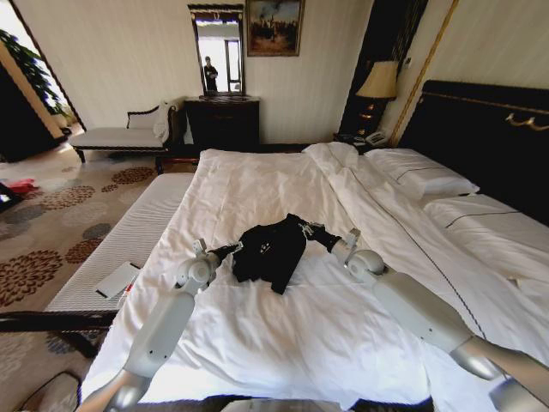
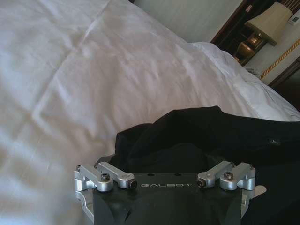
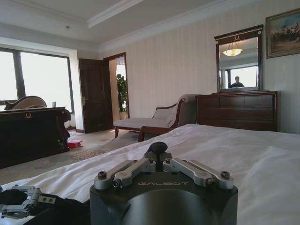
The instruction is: Fold the clothes on the bed.
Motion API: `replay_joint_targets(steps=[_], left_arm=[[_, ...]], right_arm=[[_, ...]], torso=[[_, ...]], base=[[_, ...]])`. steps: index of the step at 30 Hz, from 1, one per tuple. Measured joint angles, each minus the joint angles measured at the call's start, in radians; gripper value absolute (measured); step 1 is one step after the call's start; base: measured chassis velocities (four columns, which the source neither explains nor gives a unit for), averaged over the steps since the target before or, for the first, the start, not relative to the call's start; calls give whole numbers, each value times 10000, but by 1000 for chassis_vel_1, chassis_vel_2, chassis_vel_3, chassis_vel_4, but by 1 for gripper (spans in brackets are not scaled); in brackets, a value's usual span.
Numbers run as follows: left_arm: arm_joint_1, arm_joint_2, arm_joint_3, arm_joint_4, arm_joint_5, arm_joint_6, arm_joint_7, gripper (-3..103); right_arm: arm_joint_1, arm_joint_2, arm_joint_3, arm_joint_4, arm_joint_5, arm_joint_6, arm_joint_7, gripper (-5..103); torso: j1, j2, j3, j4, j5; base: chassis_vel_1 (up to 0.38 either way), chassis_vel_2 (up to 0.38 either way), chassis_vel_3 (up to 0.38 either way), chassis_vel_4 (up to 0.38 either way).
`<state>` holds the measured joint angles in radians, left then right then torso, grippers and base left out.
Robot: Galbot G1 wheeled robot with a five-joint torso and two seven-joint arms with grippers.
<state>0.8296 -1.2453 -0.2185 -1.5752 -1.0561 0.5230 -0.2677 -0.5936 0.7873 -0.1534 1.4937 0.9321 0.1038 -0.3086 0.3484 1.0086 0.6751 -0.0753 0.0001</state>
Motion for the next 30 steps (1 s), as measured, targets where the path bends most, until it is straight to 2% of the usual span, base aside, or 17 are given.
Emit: replay_joint_targets(steps=[8,9,12,13,14,16,19,22,25,26,28,29,30], left_arm=[[438,-6,-219,-93,256,-218,157,100],[469,-7,-258,-87,297,-293,204,102],[484,-33,-328,-44,338,-410,257,100],[486,-73,-375,-5,347,-479,286,97],[486,-118,-413,29,353,-529,306,88],[486,-144,-423,43,356,-545,318,88],[490,-232,-428,60,393,-580,326,72],[491,-256,-428,78,429,-598,327,66],[493,-260,-458,74,449,-610,324,52],[493,-260,-458,74,449,-610,324,52],[530,-253,-506,-30,441,-614,324,62],[558,-248,-528,-89,420,-614,328,62],[605,-237,-559,-166,385,-614,363,68]], right_arm=[[-2,-43,6,-24,-36,1,1,2],[0,-43,6,-35,-44,1,1,2],[10,-32,5,-50,-50,1,2,2],[14,-8,2,-58,-54,1,2,2],[16,14,-5,-64,-63,1,6,2],[15,23,-9,-64,-75,1,7,2],[-7,32,-12,-64,-139,1,14,2],[-15,18,-8,-65,-156,1,17,2],[-16,-5,13,-65,-161,0,21,2],[-16,-5,13,-65,-161,0,21,2],[-18,-12,32,-64,-164,-2,24,2],[-21,-12,39,-64,-168,-2,24,2],[-26,-12,44,-70,-174,-1,25,2]], torso=[[-1,0,0,1,0],[-2,0,0,2,0],[-1,0,-1,1,-1],[-1,0,0,1,-1],[-1,0,0,1,-1],[-1,0,0,1,-1],[-1,0,-1,0,-1],[-2,0,-1,0,-1],[-1,0,0,0,-1],[-1,0,0,0,-1],[-1,0,0,0,-1],[-1,0,0,0,-1],[-1,0,0,0,-1]], base=[[0,0,0,0],[0,0,0,0],[0,0,0,0],[0,0,0,0],[0,0,0,0],[0,0,0,0],[0,0,0,0],[0,0,0,0],[0,0,0,0],[0,0,0,0],[0,0,0,0],[0,0,0,0],[0,0,0,0]])
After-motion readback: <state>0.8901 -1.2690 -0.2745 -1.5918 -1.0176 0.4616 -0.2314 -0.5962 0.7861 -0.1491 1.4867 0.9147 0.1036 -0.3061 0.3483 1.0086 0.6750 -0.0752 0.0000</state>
